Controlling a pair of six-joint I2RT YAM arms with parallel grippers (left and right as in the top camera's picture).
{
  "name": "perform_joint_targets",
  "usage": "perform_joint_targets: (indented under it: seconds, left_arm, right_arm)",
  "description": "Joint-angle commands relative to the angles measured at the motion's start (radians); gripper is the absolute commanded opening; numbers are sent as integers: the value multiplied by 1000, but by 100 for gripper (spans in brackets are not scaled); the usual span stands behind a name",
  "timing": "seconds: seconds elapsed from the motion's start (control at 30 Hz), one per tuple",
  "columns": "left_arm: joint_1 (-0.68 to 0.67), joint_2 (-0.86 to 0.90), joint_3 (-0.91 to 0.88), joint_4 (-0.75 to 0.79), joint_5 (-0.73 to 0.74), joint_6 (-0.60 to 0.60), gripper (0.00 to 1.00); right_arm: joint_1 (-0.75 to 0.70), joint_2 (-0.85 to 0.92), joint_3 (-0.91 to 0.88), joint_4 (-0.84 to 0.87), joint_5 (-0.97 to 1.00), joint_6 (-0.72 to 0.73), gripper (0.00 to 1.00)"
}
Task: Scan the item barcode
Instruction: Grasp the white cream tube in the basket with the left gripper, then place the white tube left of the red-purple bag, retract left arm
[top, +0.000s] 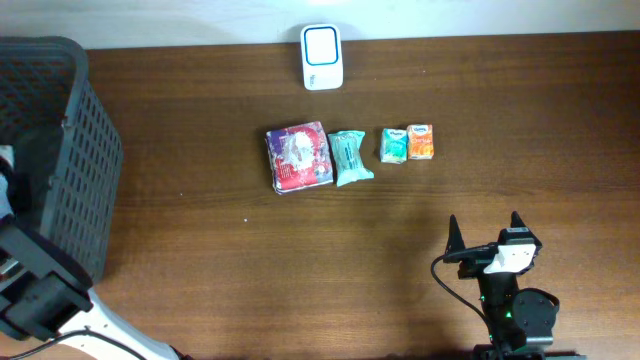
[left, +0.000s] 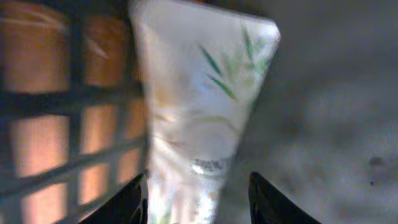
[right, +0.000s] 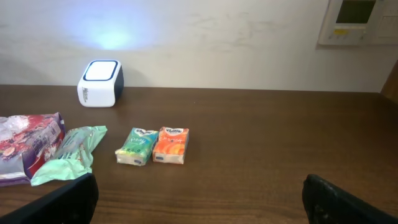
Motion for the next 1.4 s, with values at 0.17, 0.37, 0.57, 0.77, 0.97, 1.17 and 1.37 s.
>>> perform_joint_targets:
  seconds: [0.17, 0.37, 0.57, 0.77, 0.97, 1.17, 1.37]
  left_arm:
    - [67, 20, -119, 148, -28, 47, 50]
    - [103, -2, -127, 69, 126, -99, 0]
    - [-85, -400, -57, 174, 459, -398, 0]
    - [-260, -687, -57, 348, 847, -900, 0]
    - [-676, -594, -60, 220, 707, -917, 0]
    - [-834, -279, -60, -64, 472, -871, 0]
    - [-851, -46, -60, -62, 468, -779, 0]
  right_arm:
    - [5, -6, -9, -3, 9, 4, 99]
    - [5, -6, -9, -3, 9, 4, 99]
    - [5, -6, -9, -3, 9, 4, 99]
    - [5, -6, -9, -3, 9, 4, 99]
    - [5, -6, -9, -3, 9, 4, 99]
    - [5, -6, -9, -3, 9, 4, 99]
    - [5, -6, -9, -3, 9, 4, 99]
